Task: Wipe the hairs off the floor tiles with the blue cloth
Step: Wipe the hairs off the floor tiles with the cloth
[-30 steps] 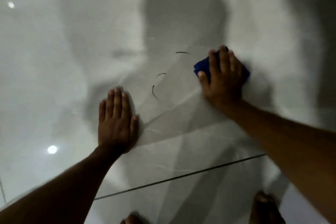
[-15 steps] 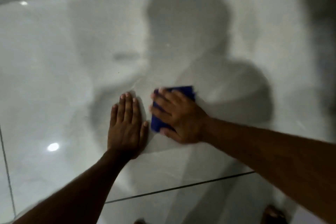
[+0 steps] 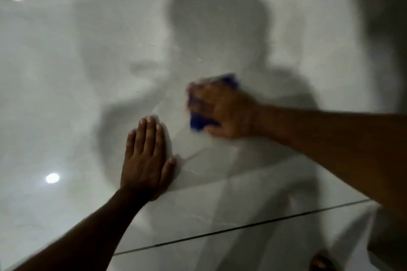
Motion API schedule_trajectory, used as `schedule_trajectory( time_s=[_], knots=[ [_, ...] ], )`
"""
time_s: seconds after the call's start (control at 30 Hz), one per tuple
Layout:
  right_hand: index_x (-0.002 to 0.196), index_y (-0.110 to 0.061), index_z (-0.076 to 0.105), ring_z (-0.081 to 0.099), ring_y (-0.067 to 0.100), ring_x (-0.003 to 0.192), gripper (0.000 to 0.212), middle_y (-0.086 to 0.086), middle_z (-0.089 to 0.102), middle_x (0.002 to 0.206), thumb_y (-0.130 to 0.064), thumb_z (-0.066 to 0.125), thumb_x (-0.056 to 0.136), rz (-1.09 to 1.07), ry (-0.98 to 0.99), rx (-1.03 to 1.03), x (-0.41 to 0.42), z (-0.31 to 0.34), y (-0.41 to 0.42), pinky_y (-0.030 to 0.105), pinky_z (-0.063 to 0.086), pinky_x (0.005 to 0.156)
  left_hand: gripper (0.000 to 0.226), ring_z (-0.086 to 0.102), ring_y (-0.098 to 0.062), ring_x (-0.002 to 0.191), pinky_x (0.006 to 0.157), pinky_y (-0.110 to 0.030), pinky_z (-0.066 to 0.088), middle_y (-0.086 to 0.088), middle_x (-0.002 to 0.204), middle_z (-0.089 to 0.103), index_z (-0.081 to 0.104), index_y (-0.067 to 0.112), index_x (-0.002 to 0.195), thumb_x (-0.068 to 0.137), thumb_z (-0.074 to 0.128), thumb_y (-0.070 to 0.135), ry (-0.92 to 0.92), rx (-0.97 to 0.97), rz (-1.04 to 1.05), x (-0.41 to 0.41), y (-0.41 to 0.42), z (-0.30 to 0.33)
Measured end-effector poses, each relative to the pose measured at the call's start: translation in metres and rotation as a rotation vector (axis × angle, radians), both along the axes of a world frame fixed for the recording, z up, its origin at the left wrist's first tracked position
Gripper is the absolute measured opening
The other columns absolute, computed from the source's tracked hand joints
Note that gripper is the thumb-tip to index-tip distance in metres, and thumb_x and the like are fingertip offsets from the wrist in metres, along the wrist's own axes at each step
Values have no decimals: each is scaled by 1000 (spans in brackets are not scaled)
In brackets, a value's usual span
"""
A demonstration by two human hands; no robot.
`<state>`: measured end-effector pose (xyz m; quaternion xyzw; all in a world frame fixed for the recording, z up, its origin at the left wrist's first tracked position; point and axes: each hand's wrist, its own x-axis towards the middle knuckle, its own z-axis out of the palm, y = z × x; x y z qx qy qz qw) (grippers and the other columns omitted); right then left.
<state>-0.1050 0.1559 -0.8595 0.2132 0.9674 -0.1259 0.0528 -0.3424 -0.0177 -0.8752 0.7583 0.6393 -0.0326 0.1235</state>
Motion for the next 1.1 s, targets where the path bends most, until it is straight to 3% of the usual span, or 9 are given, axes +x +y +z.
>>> schedule_trajectory(
  time_s=[0.13,0.2,0.27,0.37,0.5,0.6,0.67,0.93,1.1],
  knots=[
    [149,-17,39,33,44,143,68,22,34,158,-54,45,93,-954,60,148,-5,-11,-6,54,27,117,79,0,-39,154,125,-51,3,-26,163,5,13,-3,154,95,26,49,-19,-16,-2,1,0,1],
    [151,-16,37,29,45,145,69,22,31,159,-53,45,93,-959,78,47,-7,-4,-96,56,25,117,78,5,-42,152,123,-55,10,-28,162,10,17,-5,153,95,28,46,-50,0,16,0,1,3],
    [150,-16,38,24,44,147,70,20,31,159,-52,50,91,-543,16,-57,20,7,-153,59,26,117,76,9,-44,151,121,-59,14,-31,160,15,22,-6,152,95,29,45,-49,26,10,0,1,4],
    [145,-14,47,32,46,144,64,23,38,155,-49,50,91,102,-41,-42,84,2,-90,57,25,118,76,7,-46,151,122,-56,8,-32,161,14,18,-5,153,96,26,45,-31,15,6,2,-1,2],
    [149,-17,37,33,46,142,67,24,32,157,-55,45,94,-374,-89,178,118,-10,8,56,26,117,79,2,-45,152,123,-56,5,-31,162,9,11,-5,154,95,23,47,-29,-42,11,2,-1,4],
    [150,-16,37,31,45,144,69,22,31,159,-51,47,92,-929,-14,205,67,-9,-22,54,24,118,80,0,-44,152,123,-56,2,-30,163,6,9,-4,154,94,22,48,-32,-69,18,5,3,7],
    [150,-13,38,29,47,144,72,24,31,158,-51,48,90,-1047,58,145,16,-8,-73,55,21,119,81,-1,-44,152,123,-57,3,-30,163,4,9,-4,154,94,22,49,-39,-89,40,3,1,9],
    [149,-11,33,17,43,149,70,20,25,162,-42,49,88,-64,42,-127,-39,0,-236,56,16,120,75,2,-41,153,123,-49,-7,-29,163,7,7,-2,154,98,22,44,-94,-54,30,-16,-5,20],
    [136,-12,56,37,41,142,62,21,43,153,-37,64,80,472,98,-104,-12,-12,-142,57,29,116,74,5,-43,152,123,-58,9,-29,163,10,13,-4,154,97,23,41,17,-78,149,-51,-41,21]
  ],
)
